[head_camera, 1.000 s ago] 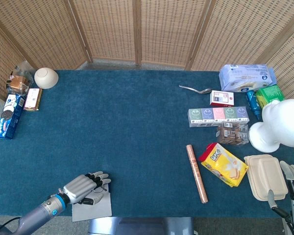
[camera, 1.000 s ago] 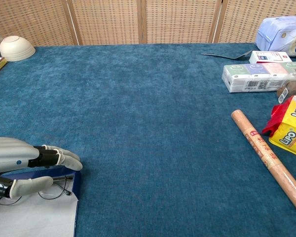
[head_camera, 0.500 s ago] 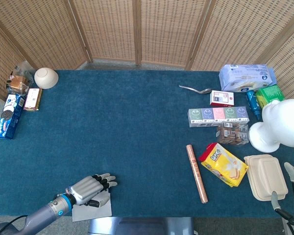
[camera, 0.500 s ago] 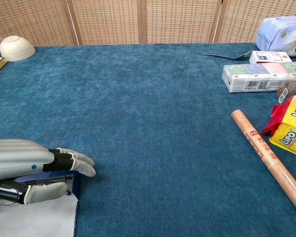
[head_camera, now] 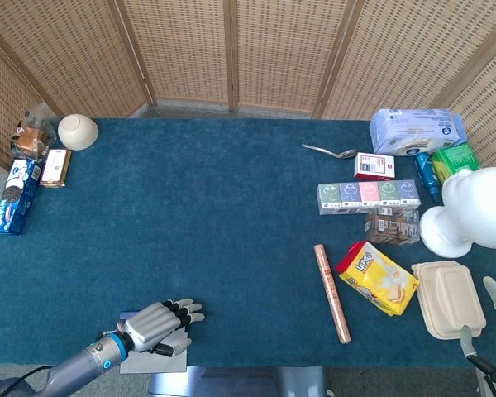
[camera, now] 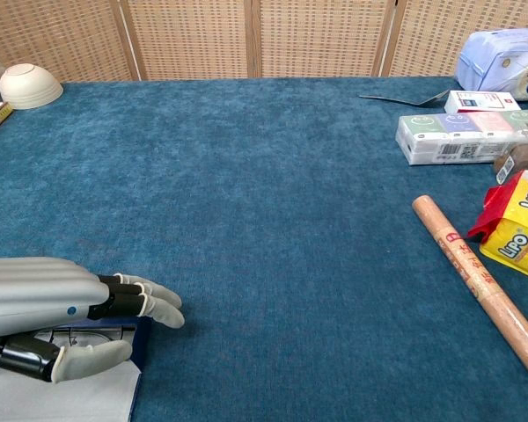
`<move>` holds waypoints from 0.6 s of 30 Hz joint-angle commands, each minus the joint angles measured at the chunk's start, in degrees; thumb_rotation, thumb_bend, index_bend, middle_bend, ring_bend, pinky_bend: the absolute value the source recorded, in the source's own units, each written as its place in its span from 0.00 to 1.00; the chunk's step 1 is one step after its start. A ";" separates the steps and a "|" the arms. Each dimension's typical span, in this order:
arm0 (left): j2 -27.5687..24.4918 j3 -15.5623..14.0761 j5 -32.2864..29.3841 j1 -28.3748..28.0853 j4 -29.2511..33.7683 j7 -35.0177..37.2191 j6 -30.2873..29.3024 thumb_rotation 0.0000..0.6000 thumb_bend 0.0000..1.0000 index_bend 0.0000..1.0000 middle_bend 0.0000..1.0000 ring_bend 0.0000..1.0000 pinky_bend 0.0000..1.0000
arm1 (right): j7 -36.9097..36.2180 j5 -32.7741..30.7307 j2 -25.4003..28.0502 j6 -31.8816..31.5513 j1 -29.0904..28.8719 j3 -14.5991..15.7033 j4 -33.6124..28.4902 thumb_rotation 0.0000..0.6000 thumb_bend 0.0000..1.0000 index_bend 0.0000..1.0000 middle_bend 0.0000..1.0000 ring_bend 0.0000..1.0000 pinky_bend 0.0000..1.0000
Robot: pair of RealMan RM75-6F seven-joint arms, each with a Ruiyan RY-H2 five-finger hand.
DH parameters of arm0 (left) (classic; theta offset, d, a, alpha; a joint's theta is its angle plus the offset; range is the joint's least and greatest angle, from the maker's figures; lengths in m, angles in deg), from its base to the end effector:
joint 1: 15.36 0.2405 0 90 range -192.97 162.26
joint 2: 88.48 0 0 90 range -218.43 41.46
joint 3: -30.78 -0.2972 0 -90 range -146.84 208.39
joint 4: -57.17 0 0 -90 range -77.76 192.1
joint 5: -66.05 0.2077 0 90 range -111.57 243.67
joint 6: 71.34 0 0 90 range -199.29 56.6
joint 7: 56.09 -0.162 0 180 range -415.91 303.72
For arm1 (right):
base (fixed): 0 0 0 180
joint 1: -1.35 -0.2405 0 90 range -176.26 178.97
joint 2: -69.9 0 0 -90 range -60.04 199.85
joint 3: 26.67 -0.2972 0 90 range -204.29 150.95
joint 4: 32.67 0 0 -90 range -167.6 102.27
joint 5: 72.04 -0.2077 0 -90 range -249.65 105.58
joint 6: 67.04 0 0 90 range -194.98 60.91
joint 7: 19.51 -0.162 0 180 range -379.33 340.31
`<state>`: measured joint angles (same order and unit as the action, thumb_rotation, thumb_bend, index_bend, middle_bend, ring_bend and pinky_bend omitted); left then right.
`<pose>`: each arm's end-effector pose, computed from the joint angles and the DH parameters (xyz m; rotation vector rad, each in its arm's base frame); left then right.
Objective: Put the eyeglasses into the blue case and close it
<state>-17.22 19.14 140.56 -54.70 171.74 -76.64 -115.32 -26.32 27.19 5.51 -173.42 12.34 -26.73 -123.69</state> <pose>-0.1912 0.2138 -0.0044 -2.4497 -1.1629 -0.5799 -0.3362 -0.0912 0.2114 1.2182 -0.8188 1.1026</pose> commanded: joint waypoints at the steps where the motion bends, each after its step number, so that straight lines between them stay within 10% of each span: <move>1: -0.02 -0.08 0.04 0.07 0.25 -0.03 0.05 0.00 0.44 0.10 0.05 0.00 0.17 | -0.11 -0.07 -0.02 -0.14 0.12 0.01 0.03 0.81 0.48 0.00 0.14 0.13 0.35; 18: -0.23 -1.01 0.84 1.47 0.47 -0.33 -0.96 0.00 0.44 0.09 0.04 0.00 0.17 | -0.54 0.01 -0.29 0.03 0.00 0.07 0.41 0.82 0.48 0.00 0.14 0.13 0.35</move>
<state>-17.51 18.02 141.35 -53.42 172.39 -77.04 -115.98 -26.86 27.18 5.23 -173.41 12.37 -26.67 -123.29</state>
